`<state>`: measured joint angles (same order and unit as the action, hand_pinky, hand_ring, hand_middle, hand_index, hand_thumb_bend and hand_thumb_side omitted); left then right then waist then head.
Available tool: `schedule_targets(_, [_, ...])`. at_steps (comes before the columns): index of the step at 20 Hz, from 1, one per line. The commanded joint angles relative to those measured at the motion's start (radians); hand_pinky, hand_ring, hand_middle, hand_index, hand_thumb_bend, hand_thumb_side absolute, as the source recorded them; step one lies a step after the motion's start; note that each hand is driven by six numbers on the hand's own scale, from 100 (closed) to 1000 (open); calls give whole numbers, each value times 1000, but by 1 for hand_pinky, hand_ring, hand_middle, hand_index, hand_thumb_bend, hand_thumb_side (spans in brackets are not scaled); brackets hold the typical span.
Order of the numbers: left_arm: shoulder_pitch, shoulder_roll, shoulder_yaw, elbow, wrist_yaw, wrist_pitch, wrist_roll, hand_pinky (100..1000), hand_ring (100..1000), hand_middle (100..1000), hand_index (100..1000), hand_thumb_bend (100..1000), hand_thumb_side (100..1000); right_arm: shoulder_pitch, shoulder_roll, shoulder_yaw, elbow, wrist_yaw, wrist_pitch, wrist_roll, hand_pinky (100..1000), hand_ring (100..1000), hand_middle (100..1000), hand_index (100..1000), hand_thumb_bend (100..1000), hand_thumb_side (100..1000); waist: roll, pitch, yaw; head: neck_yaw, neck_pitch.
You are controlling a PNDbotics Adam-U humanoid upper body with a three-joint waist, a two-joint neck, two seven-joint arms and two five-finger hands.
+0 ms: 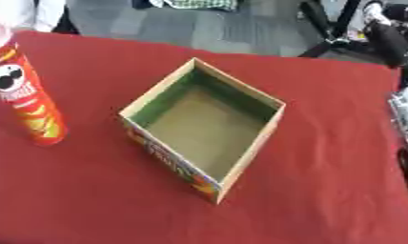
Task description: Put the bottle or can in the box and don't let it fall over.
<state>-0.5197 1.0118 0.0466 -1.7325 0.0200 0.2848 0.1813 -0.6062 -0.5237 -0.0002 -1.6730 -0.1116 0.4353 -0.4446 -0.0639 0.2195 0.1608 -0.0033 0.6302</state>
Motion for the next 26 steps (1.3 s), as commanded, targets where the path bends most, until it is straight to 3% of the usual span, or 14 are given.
schedule_targets(1, [-16,48,16,-14,4,-5,0,823,856,838,784,790,551,-16,-33,-13,-9,-4,-1,-6,562,731,744,667,100,538,6,-21,0,-5,1])
schedule_targets(10, [-24,41,12,-15,1,0,-2,829,854,844,787,810,547,-17,-34,-11,-8,-6,0,-7,561,731,744,668,100,540,7,-14,1,-14,0])
schedule_targets(12, [-28,42,2,-15,-3,-2,-18,832,858,849,825,827,544,-17,-34,-10,-7,-6,1,-6,561,731,744,668,100,540,8,-13,0,-14,2])
schedule_targets(18, [-74,34,-62,-4,-69,-4,-134,843,868,844,831,856,543,-18,-28,-5,-6,-6,1,0,561,732,745,668,100,541,11,-16,-1,-7,2])
schedule_targets(21, [-100,30,-94,13,-117,-12,-199,867,894,860,829,888,586,-19,-25,-3,-4,-6,2,1,562,732,745,668,100,545,12,-18,-1,-3,2])
schedule_targets(26, [-144,17,-140,41,-206,-33,-285,873,892,858,824,893,595,-24,-24,2,-3,-5,3,6,562,732,745,668,100,547,11,-19,-6,24,-10])
